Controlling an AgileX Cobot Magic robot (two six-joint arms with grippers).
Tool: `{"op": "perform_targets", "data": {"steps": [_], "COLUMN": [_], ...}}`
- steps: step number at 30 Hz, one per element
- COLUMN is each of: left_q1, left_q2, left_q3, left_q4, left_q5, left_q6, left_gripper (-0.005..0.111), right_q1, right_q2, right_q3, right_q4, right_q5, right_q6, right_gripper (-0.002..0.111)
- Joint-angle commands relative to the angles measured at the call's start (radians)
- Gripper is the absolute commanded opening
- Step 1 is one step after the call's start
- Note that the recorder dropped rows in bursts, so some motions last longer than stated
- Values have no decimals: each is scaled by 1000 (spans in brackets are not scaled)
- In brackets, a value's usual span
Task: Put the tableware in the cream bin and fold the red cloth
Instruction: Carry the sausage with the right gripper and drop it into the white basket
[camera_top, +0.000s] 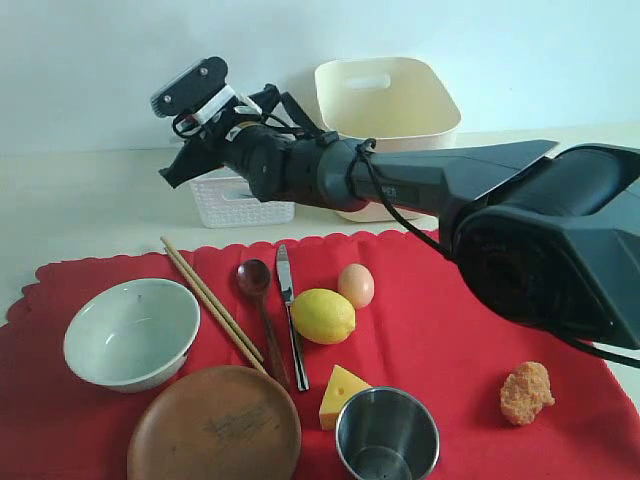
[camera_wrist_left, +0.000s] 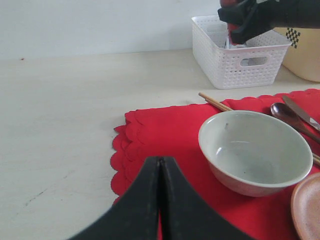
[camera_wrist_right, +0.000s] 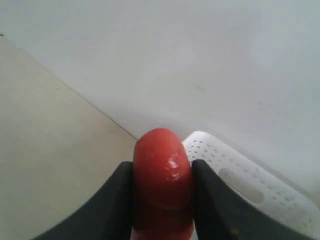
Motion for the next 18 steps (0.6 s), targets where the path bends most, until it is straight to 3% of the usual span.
{"op": "perform_targets", "data": {"steps": [1,4,11,16,18], "left_q1": [-6,-6,-6,-6,-6], "left_q2": [-7,-7,-7,-7,-7], "left_q3": [3,3,3,3,3], "left_q4": [-2,-2,-2,-2,-2], "left_q5": [-10,-10,-10,-10,-10], "left_q6": [-3,-3,-3,-3,-3], "left_gripper": [0,0,0,0,0], "right_q1": [2,2,2,2,2], "right_q2": [-3,-5,-97,-215,-254], "right_q3": [-7,-7,-7,-7,-7], "right_q4": [-12,-12,43,45,29], "right_q5": [-24,-24,98,429,543], "right_q6": [-7,-7,-3,81,158], "right_gripper": [55,75,74,70,62]}}
